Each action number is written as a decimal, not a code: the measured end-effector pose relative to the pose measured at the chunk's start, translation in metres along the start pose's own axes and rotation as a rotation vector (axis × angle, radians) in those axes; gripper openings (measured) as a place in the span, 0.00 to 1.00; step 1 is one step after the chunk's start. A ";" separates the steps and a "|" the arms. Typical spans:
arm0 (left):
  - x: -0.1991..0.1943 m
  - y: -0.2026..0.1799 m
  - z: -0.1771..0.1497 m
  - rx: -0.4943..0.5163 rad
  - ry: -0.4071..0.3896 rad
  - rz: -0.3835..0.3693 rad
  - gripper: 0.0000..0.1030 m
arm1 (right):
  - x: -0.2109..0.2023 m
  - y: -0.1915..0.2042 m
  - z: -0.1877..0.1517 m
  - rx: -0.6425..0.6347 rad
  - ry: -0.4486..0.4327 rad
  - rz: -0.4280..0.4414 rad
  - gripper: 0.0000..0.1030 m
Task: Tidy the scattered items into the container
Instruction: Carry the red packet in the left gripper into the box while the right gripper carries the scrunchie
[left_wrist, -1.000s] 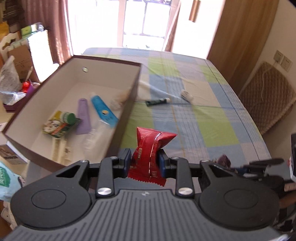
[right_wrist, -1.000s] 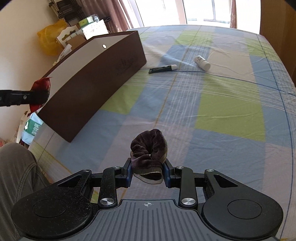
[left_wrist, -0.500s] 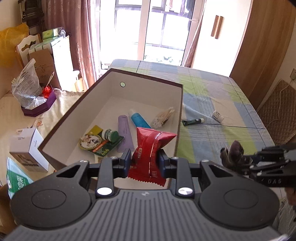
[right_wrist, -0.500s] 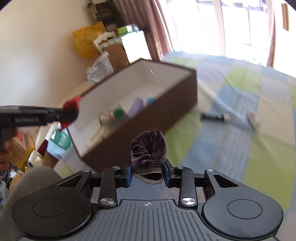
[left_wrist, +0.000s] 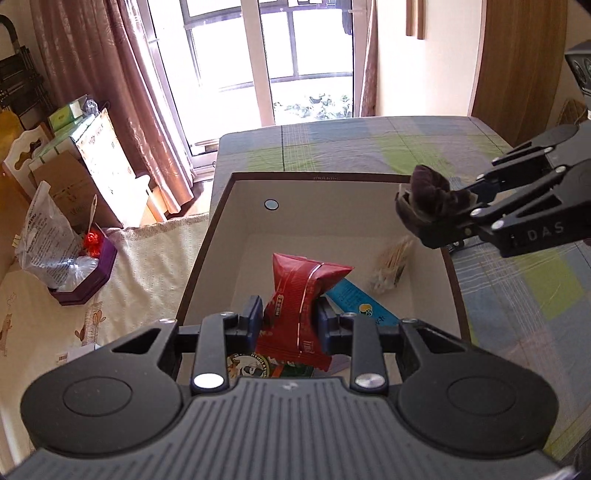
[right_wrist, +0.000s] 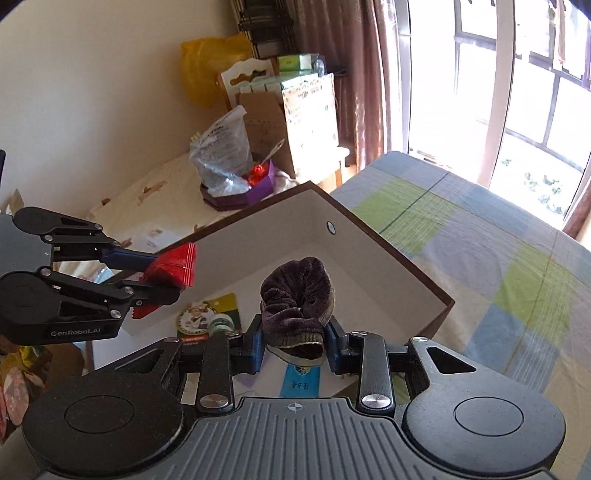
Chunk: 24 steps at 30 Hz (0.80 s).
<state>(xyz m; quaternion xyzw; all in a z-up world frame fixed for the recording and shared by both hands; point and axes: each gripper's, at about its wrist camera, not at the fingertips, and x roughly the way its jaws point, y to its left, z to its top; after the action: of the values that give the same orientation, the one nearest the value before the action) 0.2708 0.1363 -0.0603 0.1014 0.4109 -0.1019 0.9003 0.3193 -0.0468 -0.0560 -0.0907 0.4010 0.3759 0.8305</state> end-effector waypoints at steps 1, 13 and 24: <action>0.007 0.002 0.002 0.004 0.003 -0.007 0.25 | 0.006 -0.002 0.002 -0.004 0.009 -0.004 0.34; 0.073 0.030 0.027 -0.025 0.014 -0.006 0.25 | 0.076 -0.023 0.020 -0.038 0.115 -0.050 0.34; 0.114 0.029 0.033 -0.009 0.077 0.004 0.25 | 0.113 -0.037 0.028 -0.017 0.179 -0.084 0.34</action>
<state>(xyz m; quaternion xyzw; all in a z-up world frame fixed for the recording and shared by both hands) 0.3749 0.1443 -0.1229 0.1021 0.4453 -0.0943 0.8845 0.4065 0.0019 -0.1257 -0.1478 0.4662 0.3345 0.8056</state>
